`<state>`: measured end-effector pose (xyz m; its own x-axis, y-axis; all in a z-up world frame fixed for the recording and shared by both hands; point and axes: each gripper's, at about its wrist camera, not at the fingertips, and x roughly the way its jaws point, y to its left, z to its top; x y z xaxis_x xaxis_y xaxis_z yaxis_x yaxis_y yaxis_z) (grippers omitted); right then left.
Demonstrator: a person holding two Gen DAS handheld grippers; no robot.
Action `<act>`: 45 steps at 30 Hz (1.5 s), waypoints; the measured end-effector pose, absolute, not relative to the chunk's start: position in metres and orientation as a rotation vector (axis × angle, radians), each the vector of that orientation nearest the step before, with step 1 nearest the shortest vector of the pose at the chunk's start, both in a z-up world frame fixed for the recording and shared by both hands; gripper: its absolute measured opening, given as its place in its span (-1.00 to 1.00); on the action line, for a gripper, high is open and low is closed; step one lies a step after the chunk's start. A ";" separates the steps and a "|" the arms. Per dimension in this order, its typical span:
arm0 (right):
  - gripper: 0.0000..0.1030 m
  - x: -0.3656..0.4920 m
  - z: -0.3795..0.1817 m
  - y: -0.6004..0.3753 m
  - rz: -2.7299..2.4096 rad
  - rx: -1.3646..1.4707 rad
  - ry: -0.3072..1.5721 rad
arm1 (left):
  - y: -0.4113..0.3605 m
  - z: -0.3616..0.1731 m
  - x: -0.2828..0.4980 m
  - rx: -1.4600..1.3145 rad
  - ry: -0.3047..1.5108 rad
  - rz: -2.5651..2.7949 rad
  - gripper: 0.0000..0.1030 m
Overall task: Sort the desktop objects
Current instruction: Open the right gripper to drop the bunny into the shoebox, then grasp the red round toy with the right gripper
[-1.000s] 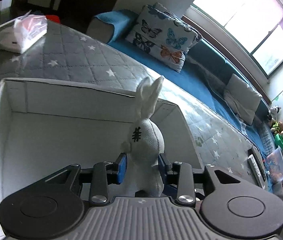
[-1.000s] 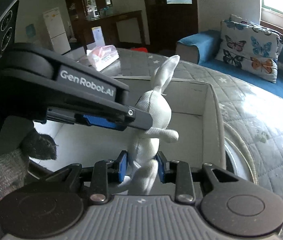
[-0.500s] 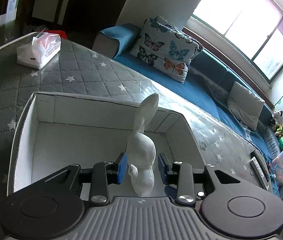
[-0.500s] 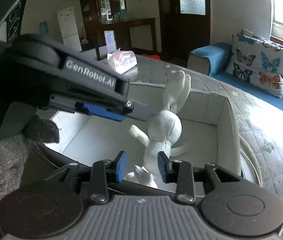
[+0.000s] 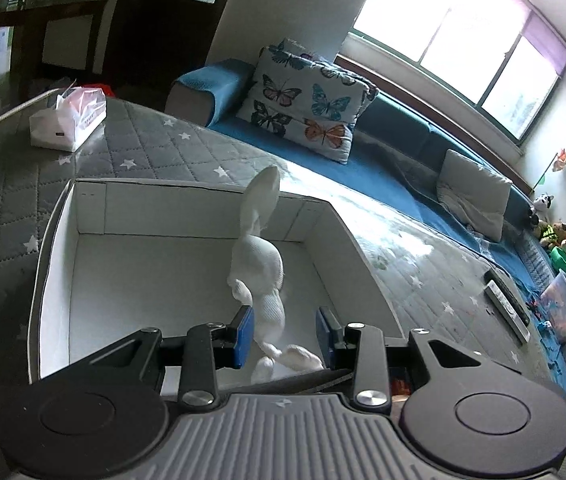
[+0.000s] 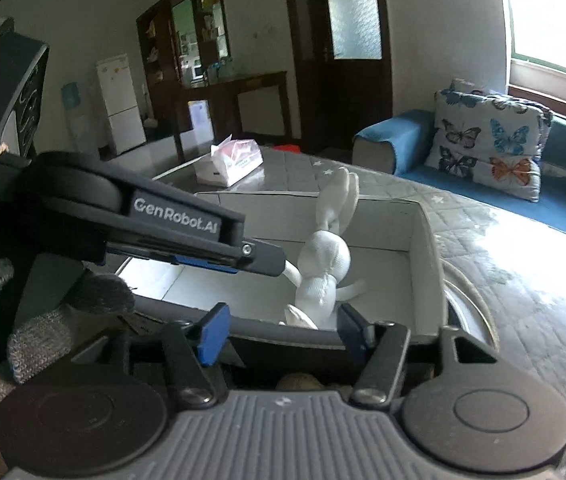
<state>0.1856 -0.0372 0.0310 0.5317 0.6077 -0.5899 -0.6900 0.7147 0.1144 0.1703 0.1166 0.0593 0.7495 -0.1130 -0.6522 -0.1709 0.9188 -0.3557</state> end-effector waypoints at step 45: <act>0.63 0.106 -0.016 -0.089 0.685 -0.122 0.737 | 0.071 0.007 0.121 -0.370 0.845 -0.055 -0.28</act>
<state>0.1057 -0.0891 -0.0165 0.5358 0.5322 -0.6554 -0.6150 0.7779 0.1289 0.1214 0.0707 0.0067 0.6665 -0.1931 -0.7200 -0.0981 0.9347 -0.3415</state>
